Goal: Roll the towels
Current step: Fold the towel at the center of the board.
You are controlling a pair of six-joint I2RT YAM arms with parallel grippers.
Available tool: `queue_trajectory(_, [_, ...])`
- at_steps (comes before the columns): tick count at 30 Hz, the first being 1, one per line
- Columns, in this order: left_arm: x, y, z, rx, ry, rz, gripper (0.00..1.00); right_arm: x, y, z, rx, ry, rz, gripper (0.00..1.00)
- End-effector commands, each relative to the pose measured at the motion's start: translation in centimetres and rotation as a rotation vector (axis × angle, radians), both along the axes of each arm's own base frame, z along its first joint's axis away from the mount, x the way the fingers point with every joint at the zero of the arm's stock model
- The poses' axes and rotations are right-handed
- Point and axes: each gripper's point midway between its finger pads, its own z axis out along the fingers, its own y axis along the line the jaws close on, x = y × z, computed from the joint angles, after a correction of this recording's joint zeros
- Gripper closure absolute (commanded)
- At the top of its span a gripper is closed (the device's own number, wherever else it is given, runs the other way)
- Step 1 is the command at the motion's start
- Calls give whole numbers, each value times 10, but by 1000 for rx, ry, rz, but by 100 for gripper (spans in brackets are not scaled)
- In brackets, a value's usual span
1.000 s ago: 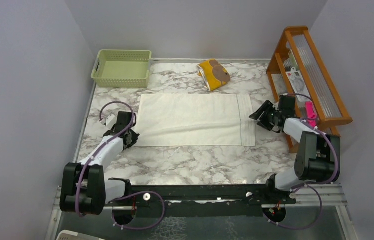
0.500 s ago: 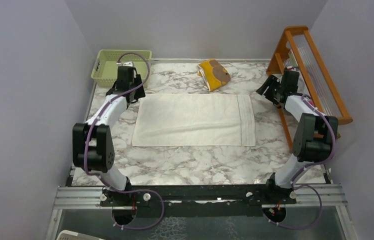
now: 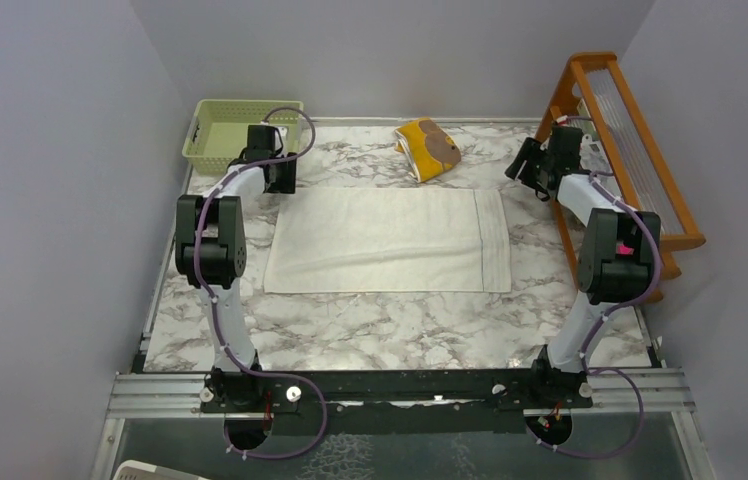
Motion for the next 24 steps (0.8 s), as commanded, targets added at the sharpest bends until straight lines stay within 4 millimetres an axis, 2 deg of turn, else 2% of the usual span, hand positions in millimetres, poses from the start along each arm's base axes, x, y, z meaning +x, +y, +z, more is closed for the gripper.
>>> queue_trajectory(1, [26, -5, 4, -6, -45, -62, 35, 12, 4, 10, -83, -32, 20, 39])
queue_trajectory(10, [14, 4, -41, 43, 47, -47, 40, 6, 13, -9, -228, 38, 63, 39])
queue_trajectory(17, [10, 8, -57, 57, 84, -36, 47, 2, 15, -34, -327, 121, 83, 41])
queue_trajectory(24, [7, 15, -58, 95, 98, -29, 58, 5, 15, -59, -328, 193, 89, 43])
